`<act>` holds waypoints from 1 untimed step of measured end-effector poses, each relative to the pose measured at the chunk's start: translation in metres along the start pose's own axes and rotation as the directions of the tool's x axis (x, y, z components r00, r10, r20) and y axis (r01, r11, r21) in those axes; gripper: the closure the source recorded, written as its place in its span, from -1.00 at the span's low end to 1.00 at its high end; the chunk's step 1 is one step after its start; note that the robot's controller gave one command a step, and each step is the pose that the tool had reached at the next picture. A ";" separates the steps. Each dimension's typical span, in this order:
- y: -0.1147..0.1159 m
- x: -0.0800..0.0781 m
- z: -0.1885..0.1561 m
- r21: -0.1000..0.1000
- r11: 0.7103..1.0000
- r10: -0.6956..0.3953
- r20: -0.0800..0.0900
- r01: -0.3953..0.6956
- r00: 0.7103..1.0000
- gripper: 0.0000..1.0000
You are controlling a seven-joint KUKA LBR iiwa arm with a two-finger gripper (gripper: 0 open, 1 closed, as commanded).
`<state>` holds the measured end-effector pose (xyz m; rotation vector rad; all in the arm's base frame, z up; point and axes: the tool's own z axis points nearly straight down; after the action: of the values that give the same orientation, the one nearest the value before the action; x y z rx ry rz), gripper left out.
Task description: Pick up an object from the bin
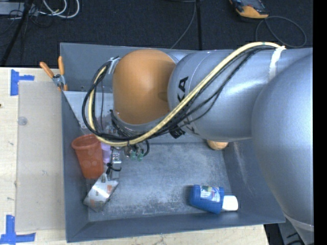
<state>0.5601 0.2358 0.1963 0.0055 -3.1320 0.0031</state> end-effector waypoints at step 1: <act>-0.001 -0.002 -0.005 -0.002 1.000 0.004 0.008 -0.004 1.000 -1.00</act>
Offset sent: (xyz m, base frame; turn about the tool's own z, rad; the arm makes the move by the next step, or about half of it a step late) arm -0.0461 0.0096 -0.0938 -0.4198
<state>0.5619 0.2347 0.2012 -0.0009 -3.1398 0.0002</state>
